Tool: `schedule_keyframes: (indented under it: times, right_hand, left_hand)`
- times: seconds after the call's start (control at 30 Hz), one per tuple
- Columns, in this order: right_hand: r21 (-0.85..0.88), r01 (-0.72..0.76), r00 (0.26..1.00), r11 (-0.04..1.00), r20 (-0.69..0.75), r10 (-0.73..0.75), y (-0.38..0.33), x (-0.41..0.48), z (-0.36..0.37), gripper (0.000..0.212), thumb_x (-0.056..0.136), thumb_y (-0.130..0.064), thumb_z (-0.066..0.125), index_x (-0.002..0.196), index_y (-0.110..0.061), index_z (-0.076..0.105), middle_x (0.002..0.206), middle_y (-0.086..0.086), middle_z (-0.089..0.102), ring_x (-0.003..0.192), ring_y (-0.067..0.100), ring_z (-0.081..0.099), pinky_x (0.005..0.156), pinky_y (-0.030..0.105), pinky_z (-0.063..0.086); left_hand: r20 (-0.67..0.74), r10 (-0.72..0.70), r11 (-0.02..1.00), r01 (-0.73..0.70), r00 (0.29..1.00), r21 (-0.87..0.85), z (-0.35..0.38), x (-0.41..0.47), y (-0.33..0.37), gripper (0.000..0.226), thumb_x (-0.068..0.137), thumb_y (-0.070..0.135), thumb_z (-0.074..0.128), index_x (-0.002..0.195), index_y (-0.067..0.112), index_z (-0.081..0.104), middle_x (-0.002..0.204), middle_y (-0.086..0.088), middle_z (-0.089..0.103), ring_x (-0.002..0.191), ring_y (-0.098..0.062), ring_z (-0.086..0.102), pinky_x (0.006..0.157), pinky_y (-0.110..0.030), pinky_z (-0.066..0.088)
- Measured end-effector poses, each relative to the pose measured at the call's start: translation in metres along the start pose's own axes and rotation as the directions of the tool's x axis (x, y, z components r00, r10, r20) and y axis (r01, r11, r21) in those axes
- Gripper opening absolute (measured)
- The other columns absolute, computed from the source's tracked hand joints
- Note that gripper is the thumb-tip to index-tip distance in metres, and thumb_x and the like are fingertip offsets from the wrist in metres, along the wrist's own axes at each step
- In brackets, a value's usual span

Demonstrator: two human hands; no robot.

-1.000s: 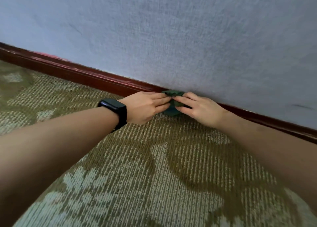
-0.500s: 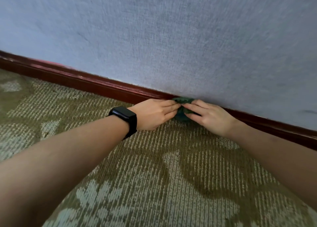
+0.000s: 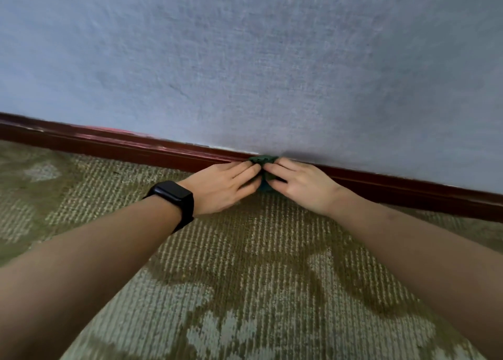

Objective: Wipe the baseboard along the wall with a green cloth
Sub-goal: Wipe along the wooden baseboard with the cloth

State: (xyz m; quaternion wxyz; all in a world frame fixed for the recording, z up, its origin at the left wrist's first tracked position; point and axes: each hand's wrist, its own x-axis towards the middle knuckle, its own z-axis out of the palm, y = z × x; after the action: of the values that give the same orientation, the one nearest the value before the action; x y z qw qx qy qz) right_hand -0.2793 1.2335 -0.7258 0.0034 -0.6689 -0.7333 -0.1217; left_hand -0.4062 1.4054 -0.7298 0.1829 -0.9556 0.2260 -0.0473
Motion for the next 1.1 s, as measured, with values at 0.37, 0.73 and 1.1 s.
schedule_keyframes:
  times: [0.37,0.73,1.1]
  right_hand:
    - [-0.025,-0.041,0.995,0.999,0.090,0.043,-0.007,0.005,0.003,0.032,0.057,-0.002,0.084,0.085,-0.006,0.071,0.111,0.019,0.069,0.096,0.032,0.068,0.076,0.039,0.059]
    - [-0.116,-0.060,0.996,0.991,0.065,0.068,-0.017,0.023,0.007,0.031,0.082,-0.007,0.045,0.092,-0.008,0.074,0.107,0.016,0.072,0.091,0.029,0.070,0.077,0.036,0.060]
    - [-0.004,-0.085,0.996,0.996,-0.010,0.085,-0.053,0.099,0.015,0.029,0.063,-0.004,0.083,0.091,-0.004,0.075,0.105,0.015,0.073,0.093,0.028,0.070,0.078,0.035,0.060]
  left_hand:
    - [-0.130,-0.053,0.997,0.045,0.990,-0.063,0.018,0.001,0.000,0.035,0.079,0.030,0.063,0.109,0.013,0.068,0.112,-0.015,0.069,0.099,-0.027,0.066,0.086,-0.034,0.054]
    - [-0.168,-0.035,0.998,0.026,0.985,-0.050,0.025,-0.018,-0.008,0.048,0.086,0.014,0.027,0.112,0.010,0.067,0.114,-0.012,0.069,0.102,-0.025,0.066,0.086,-0.032,0.054]
    - [-0.172,-0.145,0.988,0.136,0.974,-0.067,0.039,-0.077,-0.040,0.041,0.083,0.010,0.036,0.104,-0.001,0.069,0.106,-0.017,0.071,0.092,-0.031,0.068,0.081,-0.036,0.056]
